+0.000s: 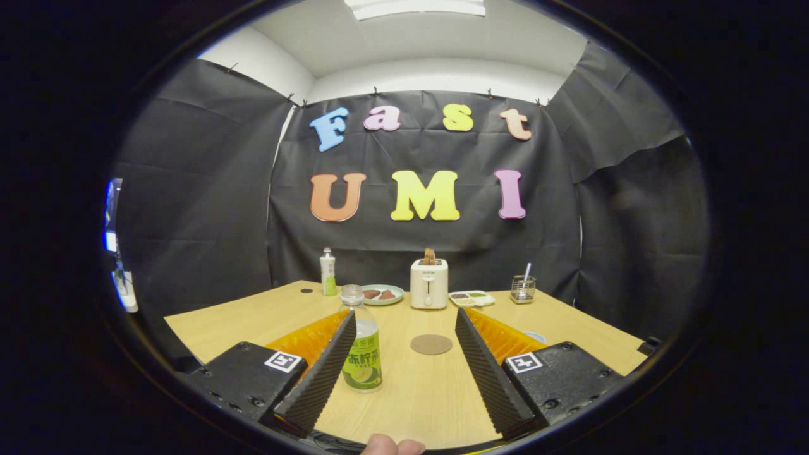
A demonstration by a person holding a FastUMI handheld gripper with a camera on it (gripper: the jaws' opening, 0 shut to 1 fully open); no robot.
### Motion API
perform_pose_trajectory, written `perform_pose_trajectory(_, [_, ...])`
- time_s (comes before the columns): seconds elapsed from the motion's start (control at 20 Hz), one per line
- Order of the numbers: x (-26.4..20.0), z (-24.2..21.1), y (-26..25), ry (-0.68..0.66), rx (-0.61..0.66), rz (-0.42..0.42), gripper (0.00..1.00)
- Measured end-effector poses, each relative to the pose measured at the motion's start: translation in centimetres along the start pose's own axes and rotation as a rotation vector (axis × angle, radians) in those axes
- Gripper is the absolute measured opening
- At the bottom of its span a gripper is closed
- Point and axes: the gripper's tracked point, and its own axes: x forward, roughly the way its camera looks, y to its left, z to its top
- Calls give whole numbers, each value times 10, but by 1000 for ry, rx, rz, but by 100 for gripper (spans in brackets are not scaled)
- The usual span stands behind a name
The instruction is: Take the bottle from table, then pour the juice into the cup, finally place the bottle on the coaster
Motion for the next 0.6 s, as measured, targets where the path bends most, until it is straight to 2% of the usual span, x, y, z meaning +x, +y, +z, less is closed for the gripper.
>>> perform_pose_trajectory(0.3, [12,-11,13,25,-4,6,100])
perform_pose_trajectory(0.6, [32,-48,34,110,-24,37,100])
